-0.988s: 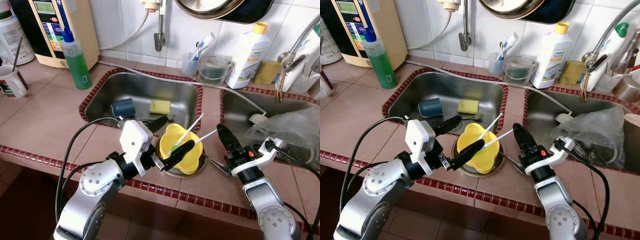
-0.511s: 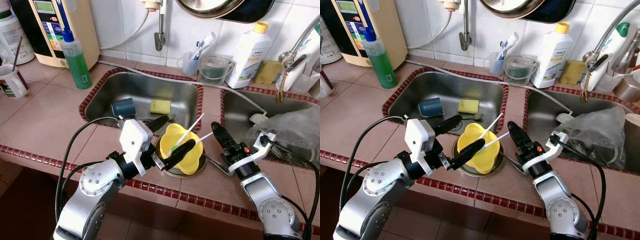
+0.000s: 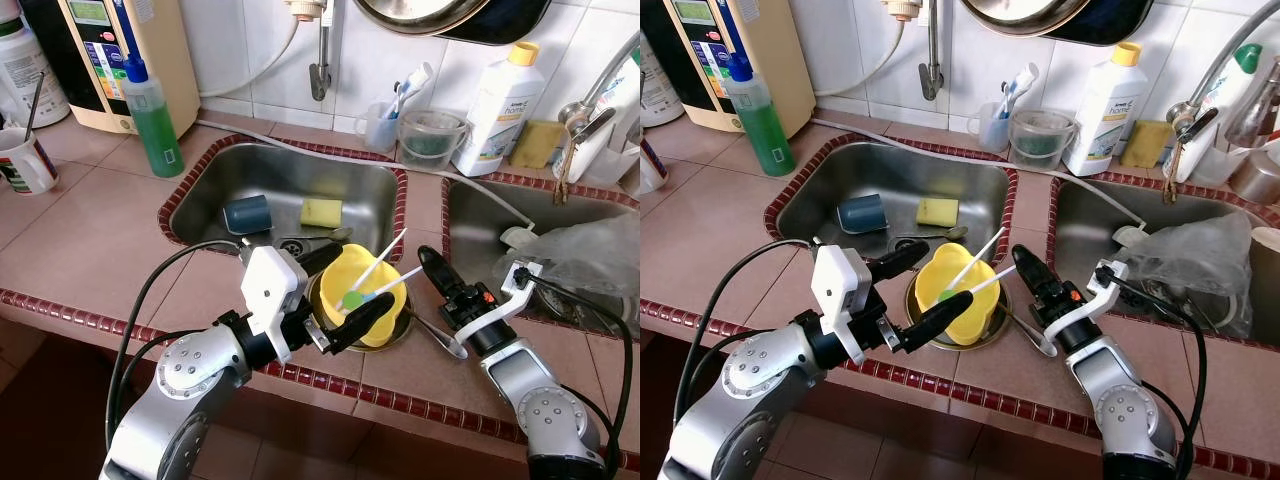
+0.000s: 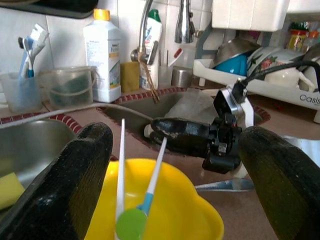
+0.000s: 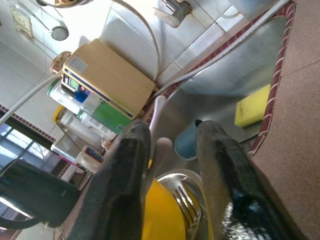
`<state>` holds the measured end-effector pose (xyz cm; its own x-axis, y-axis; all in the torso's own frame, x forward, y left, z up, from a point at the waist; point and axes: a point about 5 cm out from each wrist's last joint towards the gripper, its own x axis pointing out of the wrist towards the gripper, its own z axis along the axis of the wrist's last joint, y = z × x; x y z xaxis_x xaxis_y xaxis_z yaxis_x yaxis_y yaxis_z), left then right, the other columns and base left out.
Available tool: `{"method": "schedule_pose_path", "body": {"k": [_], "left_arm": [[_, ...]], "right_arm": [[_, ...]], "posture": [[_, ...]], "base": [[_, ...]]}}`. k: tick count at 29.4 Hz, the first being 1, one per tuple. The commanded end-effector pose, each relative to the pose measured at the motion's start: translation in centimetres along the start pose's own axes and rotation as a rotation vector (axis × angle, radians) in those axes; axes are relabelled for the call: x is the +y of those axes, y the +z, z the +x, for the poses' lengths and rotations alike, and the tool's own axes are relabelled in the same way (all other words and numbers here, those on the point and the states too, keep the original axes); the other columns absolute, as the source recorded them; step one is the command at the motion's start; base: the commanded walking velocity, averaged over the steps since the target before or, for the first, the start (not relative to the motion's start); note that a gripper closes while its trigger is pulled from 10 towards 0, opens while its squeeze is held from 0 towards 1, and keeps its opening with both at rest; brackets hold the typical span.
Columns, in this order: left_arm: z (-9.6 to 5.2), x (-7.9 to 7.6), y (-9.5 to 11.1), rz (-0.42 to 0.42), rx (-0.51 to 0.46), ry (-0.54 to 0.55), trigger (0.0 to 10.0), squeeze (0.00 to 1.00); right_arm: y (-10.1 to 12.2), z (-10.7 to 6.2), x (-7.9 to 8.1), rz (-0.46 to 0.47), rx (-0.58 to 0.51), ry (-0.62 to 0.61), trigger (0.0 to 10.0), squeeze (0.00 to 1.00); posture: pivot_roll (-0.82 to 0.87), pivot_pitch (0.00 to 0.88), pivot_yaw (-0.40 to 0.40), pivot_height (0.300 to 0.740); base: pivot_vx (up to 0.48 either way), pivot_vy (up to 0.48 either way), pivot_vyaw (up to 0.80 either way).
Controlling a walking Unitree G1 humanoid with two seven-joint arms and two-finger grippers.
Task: Kitchen organization
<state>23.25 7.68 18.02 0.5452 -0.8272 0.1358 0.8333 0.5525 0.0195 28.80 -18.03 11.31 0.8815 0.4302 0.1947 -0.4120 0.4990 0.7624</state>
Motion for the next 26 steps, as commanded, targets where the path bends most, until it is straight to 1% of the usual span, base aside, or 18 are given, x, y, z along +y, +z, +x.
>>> {"method": "schedule_pose_path", "body": {"k": [1,5,6,9,10,11,12,13,14,15,22,24,25,26], "left_arm": [[0.0,-0.6,0.2,0.003,0.001,-0.026,10.0,0.0],[0.0,-0.7,0.1,-0.002,0.006,-0.024,10.0,0.0],[0.0,-0.7,0.1,-0.003,0.006,-0.023,10.0,0.0],[0.0,-0.7,0.2,-0.004,0.007,-0.02,10.0,0.0],[0.0,-0.7,0.2,-0.005,0.007,-0.02,10.0,0.0],[0.0,-0.7,0.2,-0.005,0.007,-0.02,10.0,0.0],[0.1,-0.7,0.3,-0.006,0.007,-0.019,10.0,0.0],[0.1,-0.7,0.3,-0.007,0.006,-0.019,10.0,0.0],[0.1,-0.8,0.3,-0.008,0.005,-0.018,10.0,0.0],[0.2,-0.8,0.3,-0.009,0.005,-0.018,10.0,0.0],[0.2,-0.8,0.3,-0.014,0.006,-0.015,10.0,0.0],[0.2,-0.8,0.3,-0.013,0.005,-0.015,10.0,0.0],[0.2,-0.9,0.3,-0.016,0.005,-0.014,10.0,0.0],[0.2,-0.9,0.3,-0.017,0.005,-0.013,10.0,0.0]], "right_arm": [[0.2,0.1,-0.1,0.0,0.01,0.002,2.6,0.0],[0.2,0.3,-0.3,0.007,0.011,0.007,2.7,0.0],[0.2,0.3,-0.3,0.009,0.01,0.011,2.0,0.0],[0.2,0.5,-0.2,0.013,0.007,0.023,2.2,0.0],[0.2,0.6,-0.1,0.014,0.006,0.027,1.8,0.0],[0.2,0.6,-0.1,0.014,0.006,0.027,1.8,0.0],[0.2,0.7,0.0,0.017,0.005,0.034,0.3,0.0],[0.2,0.8,0.0,0.018,0.004,0.036,0.0,0.0],[0.2,0.8,0.0,0.02,0.002,0.04,0.2,0.0],[0.2,0.9,0.0,0.022,0.002,0.044,0.0,0.0],[0.6,1.0,0.3,0.043,-0.017,0.068,0.0,0.0],[0.8,1.0,0.4,0.053,-0.028,0.078,0.0,0.0],[1.0,1.1,0.8,0.059,-0.04,0.1,0.0,0.0],[1.1,1.1,1.0,0.06,-0.043,0.106,0.0,0.0]], "posture": [[0.04,0.082,-0.033,0.74],[0.05,0.08,-0.033,0.74],[0.05,0.079,-0.033,0.74],[0.05,0.077,-0.033,0.74],[0.05,0.076,-0.032,0.74],[0.05,0.076,-0.032,0.74],[0.05,0.076,-0.033,0.74],[0.05,0.076,-0.033,0.74],[0.05,0.076,-0.032,0.74],[0.05,0.077,-0.032,0.74],[0.05,0.08,-0.033,0.74],[0.05,0.08,-0.033,0.74],[0.05,0.082,-0.034,0.74],[0.05,0.082,-0.034,0.74]], "base": [[0.0,0.0,0.0],[0.0,0.0,0.0],[0.0,0.0,0.0],[0.0,0.0,0.0],[0.0,0.0,0.0],[0.0,0.0,0.0],[0.0,0.0,0.0],[0.0,0.0,0.0],[0.0,0.0,0.0],[0.0,0.0,0.0],[0.0,0.0,0.0],[0.0,0.0,0.0],[0.0,0.0,0.0],[0.0,0.0,0.0]]}}
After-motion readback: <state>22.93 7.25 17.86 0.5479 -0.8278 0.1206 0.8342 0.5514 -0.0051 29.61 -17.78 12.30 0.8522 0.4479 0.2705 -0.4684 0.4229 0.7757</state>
